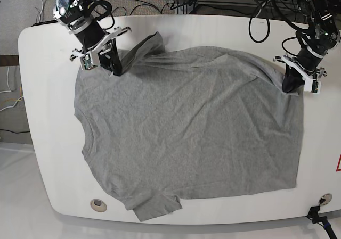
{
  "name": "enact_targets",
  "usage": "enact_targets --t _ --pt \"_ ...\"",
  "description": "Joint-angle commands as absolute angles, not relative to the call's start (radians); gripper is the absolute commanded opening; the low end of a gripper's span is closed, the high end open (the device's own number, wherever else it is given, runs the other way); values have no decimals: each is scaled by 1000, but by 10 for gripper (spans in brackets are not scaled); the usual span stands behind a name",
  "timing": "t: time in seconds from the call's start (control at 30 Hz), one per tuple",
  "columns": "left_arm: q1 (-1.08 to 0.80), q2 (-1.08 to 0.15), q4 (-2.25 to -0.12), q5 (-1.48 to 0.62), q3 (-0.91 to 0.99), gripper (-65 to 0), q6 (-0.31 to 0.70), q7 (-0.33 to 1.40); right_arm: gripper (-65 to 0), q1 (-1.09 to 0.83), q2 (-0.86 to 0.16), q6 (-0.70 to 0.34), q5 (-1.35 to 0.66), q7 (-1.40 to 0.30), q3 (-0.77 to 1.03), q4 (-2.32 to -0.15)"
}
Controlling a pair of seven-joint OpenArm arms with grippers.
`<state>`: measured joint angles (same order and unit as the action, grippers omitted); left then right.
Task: Fold the T-shirt properly
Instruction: 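Lift both edges and fold them across the shirt toward the collar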
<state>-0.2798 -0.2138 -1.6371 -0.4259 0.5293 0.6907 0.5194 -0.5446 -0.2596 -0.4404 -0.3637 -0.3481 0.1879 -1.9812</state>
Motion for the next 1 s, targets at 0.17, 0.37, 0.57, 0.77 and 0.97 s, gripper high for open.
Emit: enact_targets --t 0.17,0.37,0.57,0.77,0.97 --pt "-219 -180 -1635 -443 558 -632 605 492 -650 -348 -278 -435 -374 -443 193 -1946" --pt "-162 -170 -1572 -443 578 -632 486 493 -650 -229 -303 -435 -372 -443 133 -1845" --pt "-127 -170 -1570 -443 575 -632 469 493 -650 -104 -311 -435 -372 -443 87 -1736" --pt "-77 -170 -1570 -443 573 -632 467 493 -650 10 -311 -470 -372 -443 82 -1623" --pt "-18 -171 -1523 -441 536 -632 466 593 -650 140 -329 -472 -372 -443 73 -1501"
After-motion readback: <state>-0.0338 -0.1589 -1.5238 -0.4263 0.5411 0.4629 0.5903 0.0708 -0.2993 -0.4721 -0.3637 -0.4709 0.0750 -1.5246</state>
